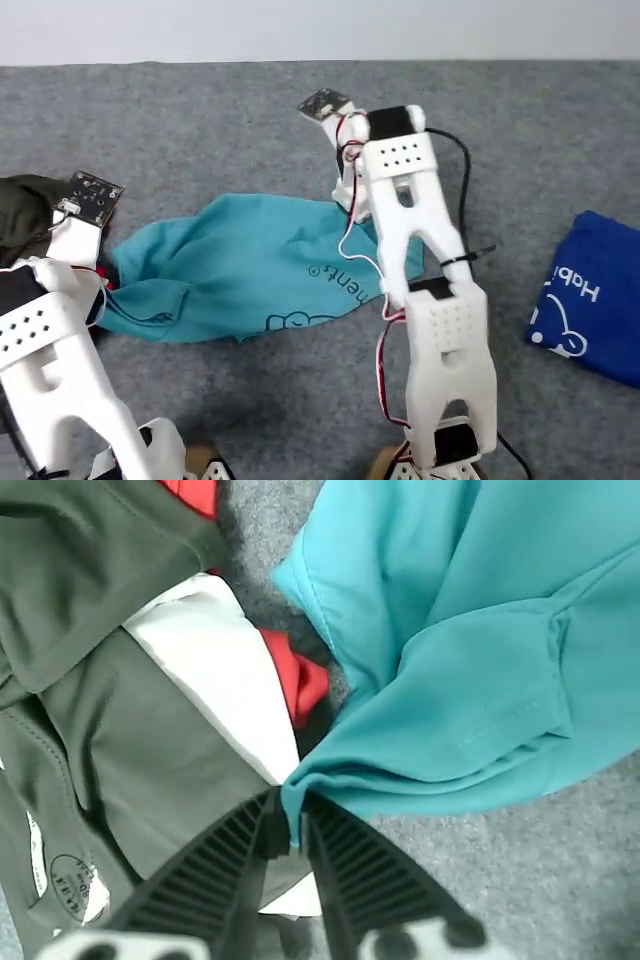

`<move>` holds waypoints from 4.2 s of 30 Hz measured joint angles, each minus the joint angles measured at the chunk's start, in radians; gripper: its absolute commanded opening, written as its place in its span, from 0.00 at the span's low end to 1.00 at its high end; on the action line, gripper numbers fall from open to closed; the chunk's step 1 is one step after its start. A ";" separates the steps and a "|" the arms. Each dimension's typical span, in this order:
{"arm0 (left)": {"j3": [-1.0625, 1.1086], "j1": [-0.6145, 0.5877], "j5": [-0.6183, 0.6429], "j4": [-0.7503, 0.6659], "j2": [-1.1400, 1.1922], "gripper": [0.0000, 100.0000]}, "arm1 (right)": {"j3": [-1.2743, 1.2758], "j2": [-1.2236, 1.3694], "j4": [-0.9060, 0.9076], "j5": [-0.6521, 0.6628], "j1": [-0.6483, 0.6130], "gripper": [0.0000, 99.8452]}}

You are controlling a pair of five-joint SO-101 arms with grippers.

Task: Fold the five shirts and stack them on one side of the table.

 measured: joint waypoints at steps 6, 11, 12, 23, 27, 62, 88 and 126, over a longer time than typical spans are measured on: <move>0.000 0.000 0.000 0.000 0.000 0.00 | 0.278 -0.270 0.002 0.052 0.058 0.01; 0.000 0.000 0.000 0.000 0.000 0.00 | 0.433 -0.474 0.003 0.123 0.149 0.01; -0.005 0.000 0.000 0.000 0.000 0.00 | 0.474 -0.525 0.003 0.144 0.155 0.01; -0.051 0.032 0.000 0.012 0.000 0.00 | 0.879 -0.798 -0.143 0.241 0.164 0.10; -0.051 0.052 0.000 0.012 0.000 0.00 | 0.859 -0.692 -0.198 0.155 0.164 0.25; -0.008 0.052 0.000 0.012 0.000 0.00 | 1.062 -0.528 -0.241 0.035 -0.233 0.15; -0.006 0.052 0.000 0.012 0.000 0.00 | 0.612 -0.440 0.000 0.071 -0.186 0.23; -0.006 0.052 0.000 0.012 0.000 0.00 | 1.000 -0.351 -0.221 0.161 -0.149 0.09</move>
